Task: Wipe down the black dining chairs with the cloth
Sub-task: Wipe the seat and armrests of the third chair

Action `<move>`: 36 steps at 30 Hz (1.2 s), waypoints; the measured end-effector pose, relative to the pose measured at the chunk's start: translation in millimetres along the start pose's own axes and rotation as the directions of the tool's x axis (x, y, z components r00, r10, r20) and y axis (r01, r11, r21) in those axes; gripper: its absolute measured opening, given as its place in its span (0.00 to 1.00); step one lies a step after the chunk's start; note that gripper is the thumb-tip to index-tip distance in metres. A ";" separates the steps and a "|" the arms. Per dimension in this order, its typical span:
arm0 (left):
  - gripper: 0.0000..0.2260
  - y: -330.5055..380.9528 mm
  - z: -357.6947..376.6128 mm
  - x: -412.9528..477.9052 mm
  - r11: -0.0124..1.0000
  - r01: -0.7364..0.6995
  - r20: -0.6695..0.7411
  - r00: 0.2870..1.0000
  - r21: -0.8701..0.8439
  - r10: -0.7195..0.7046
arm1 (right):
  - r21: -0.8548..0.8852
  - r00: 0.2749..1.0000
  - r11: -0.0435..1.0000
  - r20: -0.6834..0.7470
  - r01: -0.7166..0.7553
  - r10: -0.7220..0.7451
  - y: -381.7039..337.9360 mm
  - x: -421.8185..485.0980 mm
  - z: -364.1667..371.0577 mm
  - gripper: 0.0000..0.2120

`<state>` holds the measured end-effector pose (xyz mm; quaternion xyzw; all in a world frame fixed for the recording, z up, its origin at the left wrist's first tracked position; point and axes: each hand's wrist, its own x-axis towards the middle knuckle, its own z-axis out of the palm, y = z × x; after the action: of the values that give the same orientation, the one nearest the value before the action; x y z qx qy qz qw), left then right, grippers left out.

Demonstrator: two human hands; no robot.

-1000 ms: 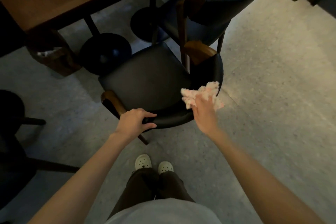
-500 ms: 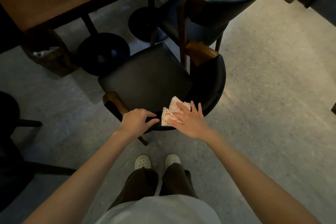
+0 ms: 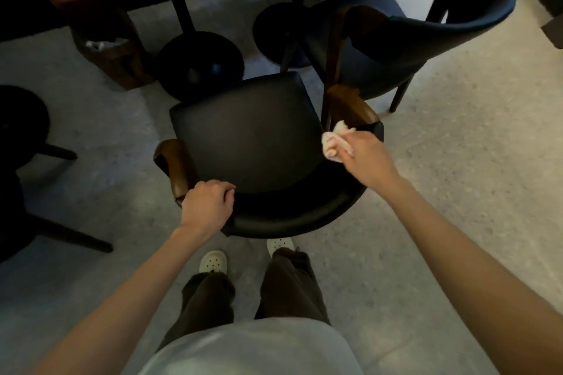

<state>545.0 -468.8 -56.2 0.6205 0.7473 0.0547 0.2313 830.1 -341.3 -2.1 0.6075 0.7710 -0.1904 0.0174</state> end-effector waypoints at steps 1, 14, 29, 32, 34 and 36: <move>0.11 5.5 5.9 -2.7 0.999 0.031 -0.043 0.999 -0.022 -0.032 | -0.067 0.997 0.998 0.078 0.004 0.001 13.6 13.9 -0.2 0.14; 0.11 38.2 30.4 -15.7 0.932 0.325 -0.365 0.858 -0.161 -0.363 | 0.007 0.847 0.967 0.480 0.255 -0.227 -72.2 -35.6 64.2 0.13; 0.11 30.7 31.8 -12.2 0.938 0.314 -0.361 0.866 -0.147 -0.347 | -0.403 0.896 0.863 0.429 0.304 -0.115 34.1 89.1 35.2 0.26; 0.11 31.4 33.3 -10.7 0.933 0.339 -0.357 0.862 -0.120 -0.359 | -0.460 0.858 0.848 0.514 0.264 0.012 18.8 83.3 40.3 0.25; 0.11 32.3 33.4 -10.4 0.932 0.341 -0.368 0.856 -0.127 -0.363 | -0.466 0.838 0.844 0.545 0.266 0.037 8.2 75.6 41.1 0.23; 0.11 33.8 33.8 -11.9 0.928 0.338 -0.397 0.839 -0.154 -0.372 | -0.433 0.778 0.849 0.627 0.301 0.044 -3.0 63.5 46.6 0.22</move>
<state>590.9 -479.6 -70.5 0.4355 0.8785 0.1718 0.0956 801.1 -297.5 -60.9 0.4282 0.7856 -0.1670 0.4143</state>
